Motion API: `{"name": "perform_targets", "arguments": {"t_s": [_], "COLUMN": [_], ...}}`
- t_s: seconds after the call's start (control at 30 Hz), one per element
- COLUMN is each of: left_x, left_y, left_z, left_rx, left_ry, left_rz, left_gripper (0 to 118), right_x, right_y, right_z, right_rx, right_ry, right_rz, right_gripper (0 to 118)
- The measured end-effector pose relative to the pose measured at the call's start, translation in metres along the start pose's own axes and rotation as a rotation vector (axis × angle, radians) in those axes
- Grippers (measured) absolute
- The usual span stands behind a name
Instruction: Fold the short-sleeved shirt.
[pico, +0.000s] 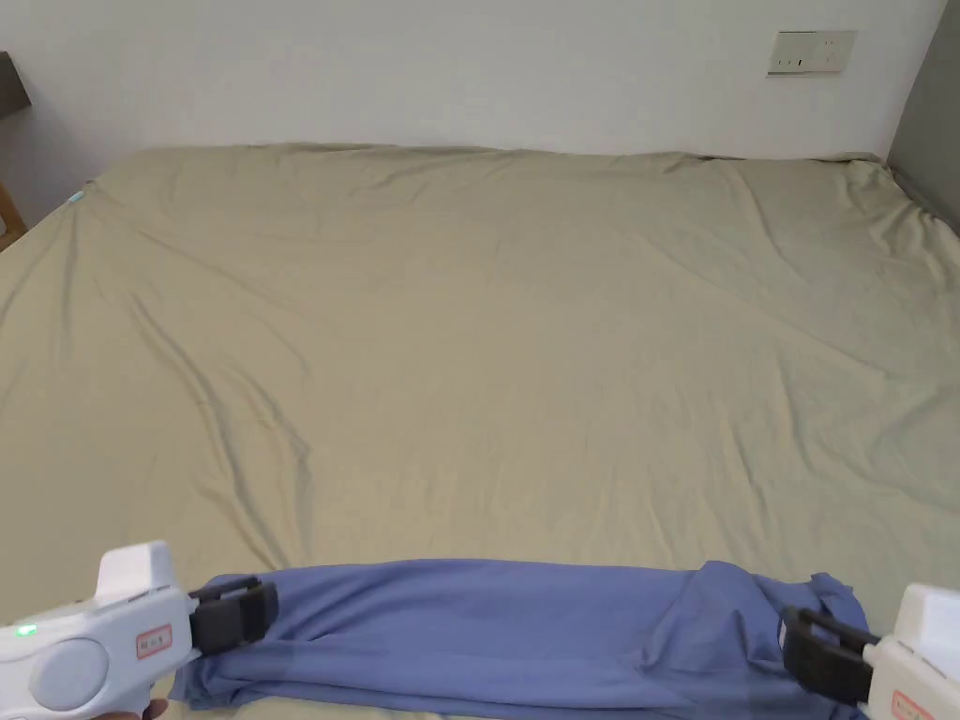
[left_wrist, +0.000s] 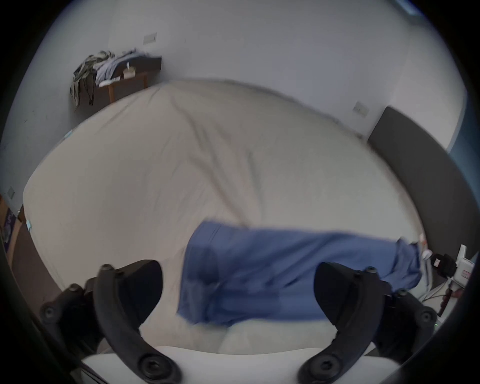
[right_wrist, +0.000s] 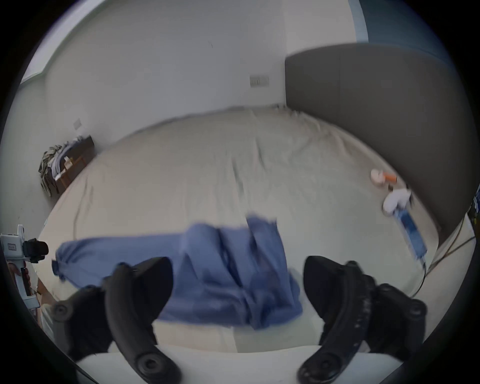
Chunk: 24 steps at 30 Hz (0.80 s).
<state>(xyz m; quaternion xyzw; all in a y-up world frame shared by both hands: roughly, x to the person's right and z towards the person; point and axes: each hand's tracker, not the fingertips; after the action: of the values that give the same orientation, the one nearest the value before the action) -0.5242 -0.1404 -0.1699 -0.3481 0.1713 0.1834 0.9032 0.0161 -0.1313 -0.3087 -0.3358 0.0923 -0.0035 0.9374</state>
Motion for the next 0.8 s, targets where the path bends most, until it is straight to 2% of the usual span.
{"name": "perform_targets", "arguments": {"t_s": [0.03, 0.23, 0.4, 0.43, 0.47, 0.53, 0.57, 0.6, 0.63, 0.67, 0.8], "left_x": [0.007, 0.057, 0.096, 0.100, 0.106, 0.111, 0.113, 0.114, 0.115, 0.115, 0.111], "left_y": [0.010, 0.057, 0.069, 0.070, 0.068, 0.066, 0.065, 0.064, 0.062, 0.061, 0.060], "left_z": [0.009, 0.057, 0.084, 0.086, 0.087, 0.088, 0.088, 0.086, 0.086, 0.085, 0.081], "left_rx": [0.063, 0.414, 0.643, 0.674, 0.699, 0.725, 0.720, 0.718, 0.718, 0.716, 0.680], "left_ry": [-0.017, -0.071, -0.029, -0.013, -0.001, 0.008, 0.013, 0.014, 0.010, 0.008, -0.031], "left_rz": [-0.013, -0.067, -0.125, -0.138, -0.148, -0.163, -0.169, -0.174, -0.179, -0.183, -0.201], "left_gripper": [117, 116, 116, 115, 110, 94, 77, 53, 22, 1, 0], "right_x": [-0.007, -0.052, -0.084, -0.089, -0.093, -0.099, -0.102, -0.104, -0.106, -0.107, -0.108], "right_y": [0.011, 0.070, 0.093, 0.095, 0.096, 0.097, 0.097, 0.097, 0.096, 0.097, 0.096], "right_z": [0.006, 0.044, 0.067, 0.070, 0.073, 0.078, 0.079, 0.081, 0.081, 0.082, 0.081], "right_rx": [0.048, 0.301, 0.467, 0.495, 0.518, 0.558, 0.577, 0.587, 0.592, 0.600, 0.610], "right_ry": [0.007, 0.057, 0.042, 0.031, 0.010, -0.016, -0.033, -0.046, -0.060, -0.071, -0.070], "right_rz": [0.010, 0.048, 0.109, 0.124, 0.140, 0.167, 0.176, 0.184, 0.187, 0.188, 0.198], "right_gripper": [108, 108, 108, 106, 99, 76, 54, 37, 20, 6, 1]}}
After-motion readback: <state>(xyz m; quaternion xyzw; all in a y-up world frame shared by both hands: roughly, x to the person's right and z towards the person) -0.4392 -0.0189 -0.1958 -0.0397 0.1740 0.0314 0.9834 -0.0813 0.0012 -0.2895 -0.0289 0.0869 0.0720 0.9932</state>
